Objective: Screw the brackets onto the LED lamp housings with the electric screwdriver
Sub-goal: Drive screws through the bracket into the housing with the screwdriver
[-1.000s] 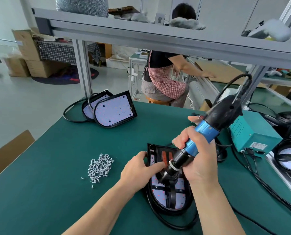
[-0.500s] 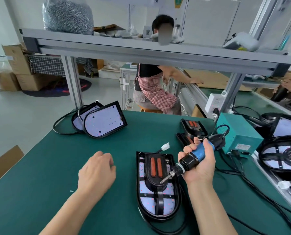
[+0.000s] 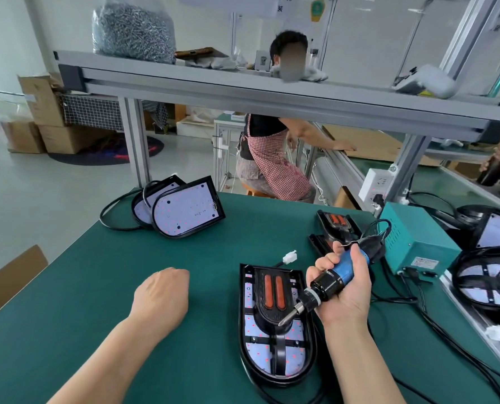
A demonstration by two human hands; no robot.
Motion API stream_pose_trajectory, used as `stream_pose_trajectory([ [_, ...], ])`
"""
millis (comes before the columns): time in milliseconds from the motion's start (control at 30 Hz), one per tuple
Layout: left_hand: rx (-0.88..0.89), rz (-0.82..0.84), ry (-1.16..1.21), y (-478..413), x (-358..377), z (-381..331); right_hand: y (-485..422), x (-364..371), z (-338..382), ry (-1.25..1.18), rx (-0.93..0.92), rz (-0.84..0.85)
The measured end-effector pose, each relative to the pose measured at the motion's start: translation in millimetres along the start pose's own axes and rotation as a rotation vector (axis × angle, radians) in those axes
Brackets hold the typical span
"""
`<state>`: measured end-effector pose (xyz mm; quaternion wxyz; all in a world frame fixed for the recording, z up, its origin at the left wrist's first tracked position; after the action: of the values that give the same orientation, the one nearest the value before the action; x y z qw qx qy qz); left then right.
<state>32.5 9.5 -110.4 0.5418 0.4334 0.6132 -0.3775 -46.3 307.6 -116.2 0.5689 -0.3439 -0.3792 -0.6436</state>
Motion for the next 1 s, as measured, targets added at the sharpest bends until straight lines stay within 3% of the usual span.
stream_pose_trajectory([
  [200,0.044,-0.084,0.117,11.0,-15.9,-11.3,3.2,7.4,-3.4,0.003,0.017,0.028],
  [367,0.161,-0.194,0.515,38.9,-43.0,-41.8,4.4,12.9,-5.3,-0.008,0.016,0.047],
  [533,0.275,-0.054,0.836,68.3,-42.0,-83.4,4.5,13.8,-4.8,-0.026,0.018,0.044],
  [767,0.275,0.097,0.908,80.8,-22.6,-108.3,3.4,9.9,-0.5,-0.039,-0.009,-0.004],
  [1000,0.259,0.144,0.955,78.5,-19.2,-109.6,3.3,7.2,0.4,-0.035,-0.020,-0.039],
])
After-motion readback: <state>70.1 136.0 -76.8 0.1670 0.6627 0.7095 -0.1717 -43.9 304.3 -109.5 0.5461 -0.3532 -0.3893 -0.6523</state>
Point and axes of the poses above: each hand's wrist, its own y-axis away from the middle knuckle, its own x-axis out of the palm, z = x × y, the point moved 10 cm from there along -y, towards the middle knuckle, and after that the axes turned 3 degrees about -x, right-handed, at the moved point
